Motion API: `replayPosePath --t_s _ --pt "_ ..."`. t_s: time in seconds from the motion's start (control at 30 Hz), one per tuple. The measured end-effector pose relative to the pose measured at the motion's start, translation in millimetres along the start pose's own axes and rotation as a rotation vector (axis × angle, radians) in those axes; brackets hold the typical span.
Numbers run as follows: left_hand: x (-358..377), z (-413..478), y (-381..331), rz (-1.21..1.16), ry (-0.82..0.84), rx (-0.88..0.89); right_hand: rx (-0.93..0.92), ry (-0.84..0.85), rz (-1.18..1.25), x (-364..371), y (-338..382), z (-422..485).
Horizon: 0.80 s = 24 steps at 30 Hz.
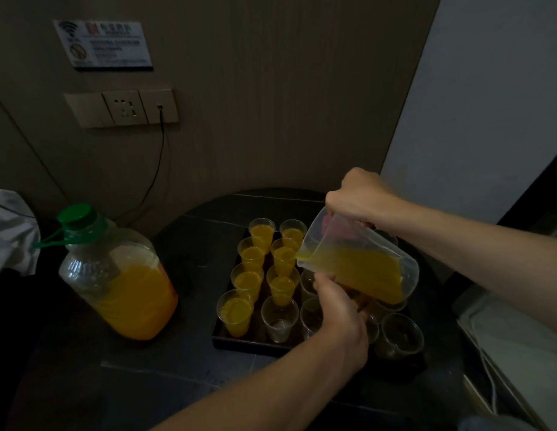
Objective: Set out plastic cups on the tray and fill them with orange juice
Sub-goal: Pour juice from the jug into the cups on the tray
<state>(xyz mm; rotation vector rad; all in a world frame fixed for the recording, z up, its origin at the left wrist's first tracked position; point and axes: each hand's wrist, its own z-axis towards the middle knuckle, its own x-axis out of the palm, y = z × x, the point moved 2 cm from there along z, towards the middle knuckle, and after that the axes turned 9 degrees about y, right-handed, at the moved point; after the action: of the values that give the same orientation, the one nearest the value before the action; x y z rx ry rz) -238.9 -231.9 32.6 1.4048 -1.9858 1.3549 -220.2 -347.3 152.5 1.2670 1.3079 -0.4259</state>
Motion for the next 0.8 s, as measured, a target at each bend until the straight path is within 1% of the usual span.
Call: replayPosePath --t_s 0.6,0.8 --pt "0.1 4.2 1.1 -0.023 0.001 0.015 -0.009 -0.006 -0.015 -0.8 2.6 2.1" --pt "-7.9 8.6 2.1 0.041 0.01 0.047 0.002 -0.01 0.036 -1.1 -0.2 2.8"
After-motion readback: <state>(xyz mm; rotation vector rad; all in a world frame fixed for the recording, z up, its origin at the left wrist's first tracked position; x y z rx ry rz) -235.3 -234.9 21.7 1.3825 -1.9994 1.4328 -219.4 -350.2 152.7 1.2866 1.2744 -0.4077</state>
